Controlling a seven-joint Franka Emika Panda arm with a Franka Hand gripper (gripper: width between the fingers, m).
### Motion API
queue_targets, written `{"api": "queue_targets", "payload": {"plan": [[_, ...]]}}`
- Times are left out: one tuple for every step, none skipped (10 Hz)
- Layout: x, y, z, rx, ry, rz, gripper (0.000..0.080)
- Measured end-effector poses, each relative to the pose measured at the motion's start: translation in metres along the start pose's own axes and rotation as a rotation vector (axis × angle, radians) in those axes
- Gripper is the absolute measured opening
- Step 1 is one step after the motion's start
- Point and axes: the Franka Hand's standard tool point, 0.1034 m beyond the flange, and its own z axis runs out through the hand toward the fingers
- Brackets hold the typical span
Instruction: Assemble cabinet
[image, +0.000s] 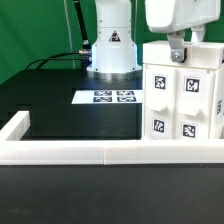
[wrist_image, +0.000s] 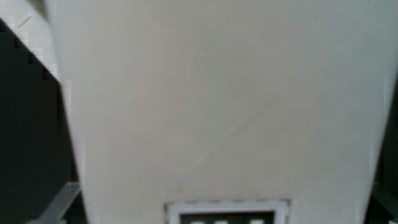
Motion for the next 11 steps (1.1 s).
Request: {"api": "queue_targets", "payload": {"plan": [[0.0, 0.0, 0.0, 0.0, 0.0, 0.063, 0.055], [0.0001, 0.0, 0.0003, 0.0, 0.003, 0.133, 0.055], [0.0, 0.0001, 0.0004, -0.005, 0.011, 0.233, 0.055], [-0.0005, -0.0002, 0.0006, -0.01, 0.02, 0.326, 0.055], [-0.0004, -0.0001, 0.0008, -0.013, 0.026, 0.412, 0.055], [0.0003, -0.0001, 0.001, -0.015, 0.033, 0.52, 0.055], [0.0006, -0.0008, 0.0011, -0.014, 0.035, 0.61, 0.055], [0.0011, -0.0015, 0.0012, -0.012, 0.036, 0.73, 0.055], [0.0007, -0.0013, 0.0014, -0.011, 0.036, 0.821, 0.055], [0.0008, -0.0017, 0.0014, -0.01, 0.036, 0.911, 0.055], [0.0001, -0.0012, 0.0016, -0.009, 0.037, 1.027, 0.055]]}}
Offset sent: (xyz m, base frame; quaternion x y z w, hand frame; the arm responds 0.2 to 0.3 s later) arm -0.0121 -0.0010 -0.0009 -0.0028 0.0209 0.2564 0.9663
